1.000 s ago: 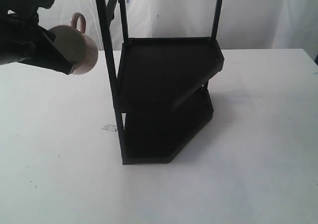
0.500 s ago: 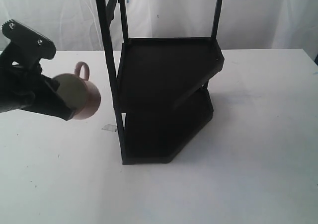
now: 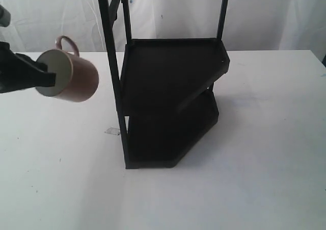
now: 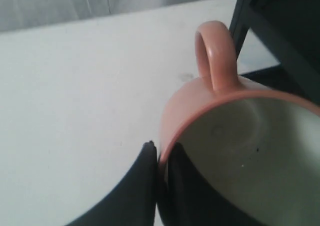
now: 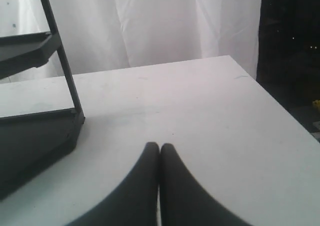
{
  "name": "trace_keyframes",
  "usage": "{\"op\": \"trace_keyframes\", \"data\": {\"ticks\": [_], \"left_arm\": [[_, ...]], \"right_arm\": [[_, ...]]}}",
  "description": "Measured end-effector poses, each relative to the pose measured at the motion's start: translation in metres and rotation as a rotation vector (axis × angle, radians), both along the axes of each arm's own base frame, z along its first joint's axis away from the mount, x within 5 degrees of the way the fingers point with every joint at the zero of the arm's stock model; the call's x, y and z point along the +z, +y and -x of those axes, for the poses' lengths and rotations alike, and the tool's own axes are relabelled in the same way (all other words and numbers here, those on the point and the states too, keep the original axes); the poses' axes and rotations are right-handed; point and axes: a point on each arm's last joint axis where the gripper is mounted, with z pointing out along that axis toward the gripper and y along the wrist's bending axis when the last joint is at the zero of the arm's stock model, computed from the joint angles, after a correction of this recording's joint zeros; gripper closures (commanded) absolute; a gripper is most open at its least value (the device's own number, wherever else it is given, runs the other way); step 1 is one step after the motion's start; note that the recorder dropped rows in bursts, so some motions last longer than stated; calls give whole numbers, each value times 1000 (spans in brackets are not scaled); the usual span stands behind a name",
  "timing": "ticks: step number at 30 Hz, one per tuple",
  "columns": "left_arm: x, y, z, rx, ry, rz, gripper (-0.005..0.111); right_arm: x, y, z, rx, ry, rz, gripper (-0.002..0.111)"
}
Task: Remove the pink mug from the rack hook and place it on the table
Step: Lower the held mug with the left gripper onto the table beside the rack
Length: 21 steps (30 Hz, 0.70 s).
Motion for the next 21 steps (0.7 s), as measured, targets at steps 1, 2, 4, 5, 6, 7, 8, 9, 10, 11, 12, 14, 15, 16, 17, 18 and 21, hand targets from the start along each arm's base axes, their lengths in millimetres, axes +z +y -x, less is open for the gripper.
{"op": "trace_keyframes", "data": {"ticks": [1,2,4,5,6,7,8,9,10,11,12,14,15,16,17,18,21], "left_arm": [[0,6,1,8,57,4,107],[1,12,2,16,117,-3,107],[6,21,5,33,228,-36,107],[11,24,6,33,283,-62,107],[19,26,7,28,316,-94,107],[28,27,9,21,359,-115,107],[38,27,11,9,393,-129,107],[47,27,13,-2,428,-133,107],[59,26,14,-22,443,-140,107],[71,25,14,-48,451,-146,107],[82,23,15,-79,455,-149,107],[97,19,14,-138,463,-145,107],[103,17,12,-167,467,-138,107],[106,15,10,-189,467,-128,107],[106,12,7,-211,477,-128,107],[102,11,2,-222,494,-129,107],[86,7,-13,-253,565,-133,107]], "right_arm": [[0,0,0,5,-1,6,108],[0,1,0,9,-1,17,108],[-1,1,0,14,8,33,108],[-1,1,0,16,10,35,108],[-1,1,0,17,12,32,108],[-1,1,0,18,15,35,108],[-1,1,0,18,17,37,108],[-2,1,0,18,19,37,108],[-2,1,0,18,19,40,108],[-2,1,0,19,21,45,108],[-2,1,0,20,21,52,108],[-1,1,0,23,15,73,108],[0,1,0,23,7,80,108],[0,1,0,24,-1,84,108],[0,1,0,23,-4,84,108],[0,1,0,24,-4,78,108],[-2,2,0,27,26,62,108]]}}
